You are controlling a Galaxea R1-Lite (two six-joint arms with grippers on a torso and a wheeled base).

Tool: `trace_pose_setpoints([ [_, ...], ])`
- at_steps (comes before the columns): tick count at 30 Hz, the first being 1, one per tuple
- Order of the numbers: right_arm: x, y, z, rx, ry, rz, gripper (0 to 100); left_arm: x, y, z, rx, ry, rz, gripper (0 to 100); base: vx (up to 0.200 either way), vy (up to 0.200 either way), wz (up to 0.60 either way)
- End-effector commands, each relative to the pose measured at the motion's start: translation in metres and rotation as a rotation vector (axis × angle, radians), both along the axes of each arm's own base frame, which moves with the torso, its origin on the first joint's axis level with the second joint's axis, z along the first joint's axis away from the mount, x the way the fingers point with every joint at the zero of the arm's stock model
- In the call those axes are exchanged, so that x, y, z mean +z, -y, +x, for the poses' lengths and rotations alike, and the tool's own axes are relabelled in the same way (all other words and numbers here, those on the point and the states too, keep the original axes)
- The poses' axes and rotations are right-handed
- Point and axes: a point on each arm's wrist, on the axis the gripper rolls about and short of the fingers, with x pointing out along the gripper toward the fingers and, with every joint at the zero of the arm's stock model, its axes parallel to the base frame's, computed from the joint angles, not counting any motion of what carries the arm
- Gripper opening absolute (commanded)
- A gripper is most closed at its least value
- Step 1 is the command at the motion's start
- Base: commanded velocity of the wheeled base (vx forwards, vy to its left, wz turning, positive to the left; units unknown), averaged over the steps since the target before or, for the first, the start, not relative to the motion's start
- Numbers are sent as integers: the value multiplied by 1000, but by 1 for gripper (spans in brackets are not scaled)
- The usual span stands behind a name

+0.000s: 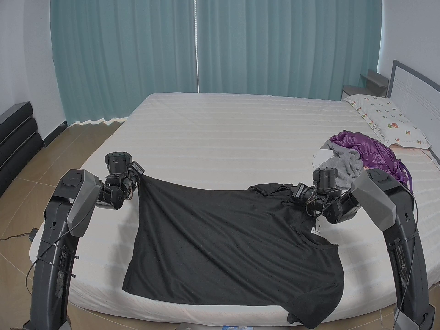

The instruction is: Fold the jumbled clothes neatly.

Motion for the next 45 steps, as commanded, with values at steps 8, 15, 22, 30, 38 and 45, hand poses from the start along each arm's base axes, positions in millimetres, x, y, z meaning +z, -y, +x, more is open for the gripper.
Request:
trace_pose_setpoints([
  [8, 12, 11, 19, -72, 104, 1, 0, -2, 0, -1, 0, -14, 1, 0, 0, 0, 0],
  [15, 39, 25, 37, -151, 241, 3, 0, 1, -2, 1, -3, 4, 20, 0, 0, 0, 0],
  [22, 53, 30, 49, -202, 332, 3, 0, 8, -5, 5, 3, 34, 21, 0, 0, 0, 0],
  [30, 51, 30, 58, -207, 373, 4, 0, 4, -5, 6, 1, 34, 19, 0, 0, 0, 0],
  [38, 15, 31, 56, -200, 314, -34, 0, -12, -2, 7, -15, 16, 28, 0, 0, 0, 0],
  [45, 3, 31, 55, -198, 292, -38, 0, -18, 1, 7, -35, 5, 24, 0, 0, 0, 0],
])
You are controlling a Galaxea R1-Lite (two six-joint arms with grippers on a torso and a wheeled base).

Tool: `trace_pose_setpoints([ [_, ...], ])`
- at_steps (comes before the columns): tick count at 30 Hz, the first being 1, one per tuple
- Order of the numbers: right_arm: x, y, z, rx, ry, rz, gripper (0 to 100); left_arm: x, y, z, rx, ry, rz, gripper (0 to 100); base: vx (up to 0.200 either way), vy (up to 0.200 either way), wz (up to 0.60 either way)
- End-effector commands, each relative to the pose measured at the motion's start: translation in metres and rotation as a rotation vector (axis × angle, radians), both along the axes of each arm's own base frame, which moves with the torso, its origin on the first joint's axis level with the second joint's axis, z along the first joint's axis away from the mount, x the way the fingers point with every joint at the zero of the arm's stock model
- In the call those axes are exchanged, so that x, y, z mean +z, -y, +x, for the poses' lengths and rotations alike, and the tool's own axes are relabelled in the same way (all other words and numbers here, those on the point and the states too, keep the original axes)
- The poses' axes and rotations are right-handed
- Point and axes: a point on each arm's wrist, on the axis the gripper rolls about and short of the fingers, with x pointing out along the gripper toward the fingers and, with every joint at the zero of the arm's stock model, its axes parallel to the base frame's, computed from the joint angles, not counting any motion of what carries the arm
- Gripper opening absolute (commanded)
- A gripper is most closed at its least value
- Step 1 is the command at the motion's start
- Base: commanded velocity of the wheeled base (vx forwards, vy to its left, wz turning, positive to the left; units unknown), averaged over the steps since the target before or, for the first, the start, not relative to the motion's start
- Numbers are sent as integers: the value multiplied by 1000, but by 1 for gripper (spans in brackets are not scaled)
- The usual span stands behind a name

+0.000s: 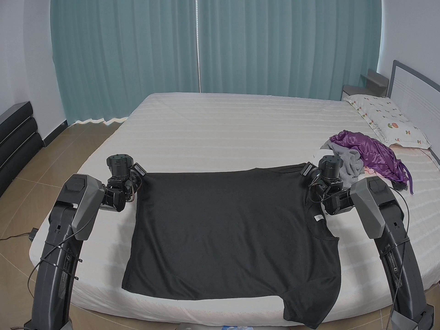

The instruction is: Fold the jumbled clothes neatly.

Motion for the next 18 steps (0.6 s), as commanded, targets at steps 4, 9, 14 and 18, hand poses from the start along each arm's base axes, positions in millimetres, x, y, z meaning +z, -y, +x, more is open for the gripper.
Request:
trace_pose_setpoints([
  [4, -19, -1, -2, 2, -36, -4, 0, -9, 2, -1, -4, -15, 0, 0, 0, 0, 0],
  [9, -30, -1, -3, -3, -56, -5, 0, -11, 6, -1, -15, -23, 0, 100, 0, 0, 0],
  [14, -36, -2, -4, -9, -66, -8, 100, -12, 9, -1, -18, -24, 0, 100, 0, 0, 0],
  [18, -22, 1, -2, -28, -32, 0, 100, -11, 9, -1, -15, -21, 1, 100, 0, 0, 0],
])
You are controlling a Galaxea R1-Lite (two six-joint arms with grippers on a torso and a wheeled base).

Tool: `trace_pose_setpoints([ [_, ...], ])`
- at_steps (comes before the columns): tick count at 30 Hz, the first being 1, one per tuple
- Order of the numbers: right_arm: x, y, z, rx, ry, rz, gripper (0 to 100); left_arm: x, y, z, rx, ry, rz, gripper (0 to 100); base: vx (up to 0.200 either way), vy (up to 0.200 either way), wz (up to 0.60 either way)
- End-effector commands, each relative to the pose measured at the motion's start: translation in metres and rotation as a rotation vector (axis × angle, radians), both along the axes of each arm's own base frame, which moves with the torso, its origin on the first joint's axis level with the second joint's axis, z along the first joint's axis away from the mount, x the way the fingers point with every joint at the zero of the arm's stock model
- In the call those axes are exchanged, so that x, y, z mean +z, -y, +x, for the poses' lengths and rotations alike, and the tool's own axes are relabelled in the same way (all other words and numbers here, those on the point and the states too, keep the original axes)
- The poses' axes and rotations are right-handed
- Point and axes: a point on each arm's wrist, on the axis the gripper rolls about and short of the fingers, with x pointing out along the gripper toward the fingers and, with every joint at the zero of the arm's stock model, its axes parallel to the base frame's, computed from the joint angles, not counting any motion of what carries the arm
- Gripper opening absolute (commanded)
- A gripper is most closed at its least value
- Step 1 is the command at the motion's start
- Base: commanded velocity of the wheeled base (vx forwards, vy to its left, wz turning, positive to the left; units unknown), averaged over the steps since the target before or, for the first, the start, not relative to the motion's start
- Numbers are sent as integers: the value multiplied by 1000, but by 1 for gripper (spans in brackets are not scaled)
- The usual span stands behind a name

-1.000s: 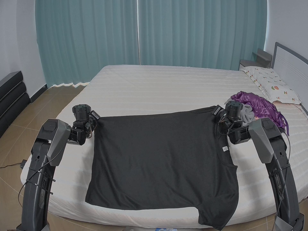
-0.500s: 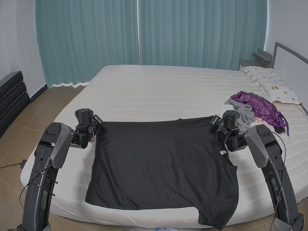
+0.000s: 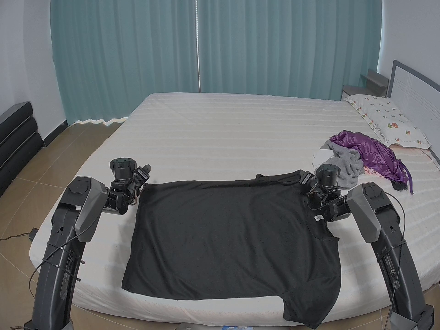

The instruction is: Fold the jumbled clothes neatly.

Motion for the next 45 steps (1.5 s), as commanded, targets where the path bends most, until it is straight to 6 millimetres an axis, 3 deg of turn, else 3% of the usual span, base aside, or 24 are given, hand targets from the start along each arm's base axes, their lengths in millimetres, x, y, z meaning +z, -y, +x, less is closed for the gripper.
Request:
trace_pose_setpoints([
  [1, 9, 3, 1, -13, 21, 4, 100, 0, 0, 0, 3, 2, 0, 100, 0, 0, 0],
  [2, 29, 6, 4, -34, 57, 11, 100, 3, 0, -1, 4, -4, 1, 100, 0, 0, 0],
  [5, 43, 14, 1, -52, 58, 24, 100, 13, -2, -4, 10, -2, 2, 100, 0, 0, 0],
  [7, 66, 23, -13, -62, 58, 60, 100, 32, -7, -17, 13, -26, -6, 100, 0, 0, 0],
  [10, 81, 26, -28, -50, 57, 93, 100, 46, -11, -29, -1, -39, -14, 100, 0, 0, 0],
  [12, 99, 30, -62, 36, 35, 138, 100, 63, -16, -55, -49, -39, -39, 100, 0, 0, 0],
  [17, 120, 29, -122, 159, -39, 167, 100, 82, -17, -108, -117, -56, -67, 100, 0, 0, 0],
  [22, 114, 26, -174, 178, -141, 176, 100, 85, -16, -158, -122, -133, -77, 100, 0, 0, 0],
  [23, 114, 26, -175, 177, -143, 178, 100, 85, -16, -159, -122, -133, -77, 100, 0, 0, 0],
  [25, 103, 23, -203, 191, -196, 217, 100, 78, -13, -187, -130, -182, -94, 100, 0, 0, 0],
  [27, 99, 23, -211, 192, -208, 230, 100, 76, -11, -197, -134, -196, -102, 100, 0, 0, 0],
  [30, 88, 23, -237, 191, -260, 266, 100, 68, 0, -228, -151, -242, -133, 100, 0, 0, 0],
  [32, 87, 23, -239, 193, -265, 272, 100, 68, 1, -232, -154, -244, -136, 100, 0, 0, 0],
  [33, 86, 14, -257, 220, -295, 301, 100, 64, 5, -248, -157, -268, -153, 100, 0, 0, 0],
  [39, 77, 2, -295, 261, -383, 371, 100, 52, 10, -273, -163, -326, -177, 100, 0, 0, 0],
  [45, 67, 2, -316, 282, -437, 439, 100, 47, 11, -285, -193, -365, -199, 100, 0, 0, 0],
])
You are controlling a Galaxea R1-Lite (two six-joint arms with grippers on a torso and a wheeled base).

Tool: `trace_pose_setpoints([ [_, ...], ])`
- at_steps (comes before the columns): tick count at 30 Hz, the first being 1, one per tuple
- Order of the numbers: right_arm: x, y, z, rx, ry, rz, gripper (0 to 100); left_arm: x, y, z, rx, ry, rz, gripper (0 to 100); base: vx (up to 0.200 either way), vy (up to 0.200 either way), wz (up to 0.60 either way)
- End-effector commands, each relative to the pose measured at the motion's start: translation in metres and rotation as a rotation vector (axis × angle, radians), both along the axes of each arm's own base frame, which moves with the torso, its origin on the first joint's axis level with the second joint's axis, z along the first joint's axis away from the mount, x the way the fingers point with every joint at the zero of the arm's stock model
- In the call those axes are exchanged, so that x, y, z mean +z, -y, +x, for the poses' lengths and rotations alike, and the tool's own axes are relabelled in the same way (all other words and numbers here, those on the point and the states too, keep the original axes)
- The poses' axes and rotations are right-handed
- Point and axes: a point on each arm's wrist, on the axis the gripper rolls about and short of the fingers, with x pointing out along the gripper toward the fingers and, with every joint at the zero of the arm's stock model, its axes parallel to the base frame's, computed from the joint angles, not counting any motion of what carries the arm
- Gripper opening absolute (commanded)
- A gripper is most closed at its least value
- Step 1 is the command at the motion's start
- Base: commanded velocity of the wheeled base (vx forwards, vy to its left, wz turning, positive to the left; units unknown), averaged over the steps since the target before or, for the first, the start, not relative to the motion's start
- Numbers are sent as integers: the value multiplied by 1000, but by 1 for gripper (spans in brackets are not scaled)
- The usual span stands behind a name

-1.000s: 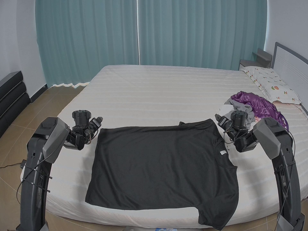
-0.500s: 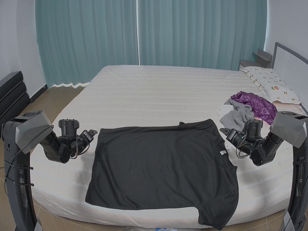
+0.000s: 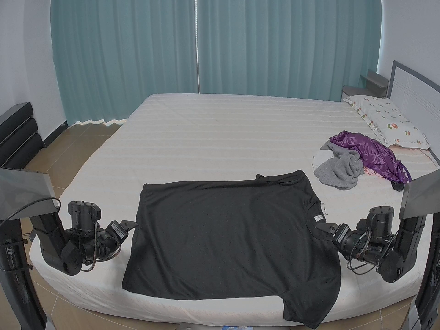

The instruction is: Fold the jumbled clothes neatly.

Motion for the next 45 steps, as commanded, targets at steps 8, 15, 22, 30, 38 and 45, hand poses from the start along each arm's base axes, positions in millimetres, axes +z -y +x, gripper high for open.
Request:
trace_pose_setpoints([
  [8, -9, -6, -41, 88, -123, 107, 100, 2, 5, -34, -56, -52, -46, 100, -25, 0, 0],
  [15, -15, -6, -41, 87, -146, 105, 100, 3, 5, -34, -56, -50, -47, 100, -200, 0, 0],
  [22, -15, -6, -41, 89, -148, 106, 100, 4, 5, -35, -58, -47, -47, 100, -86, 0, 0],
  [30, -15, -6, -41, 88, -147, 108, 100, 5, 6, -34, -46, -46, -63, 100, 0, 0, 0],
  [38, -16, -7, -41, 90, -151, 106, 100, 8, 7, -34, -50, -26, -85, 100, 0, 0, 0],
  [45, -16, -7, -41, 90, -151, 106, 100, 11, 10, -35, -50, -21, -106, 100, 0, -143, 0],
])
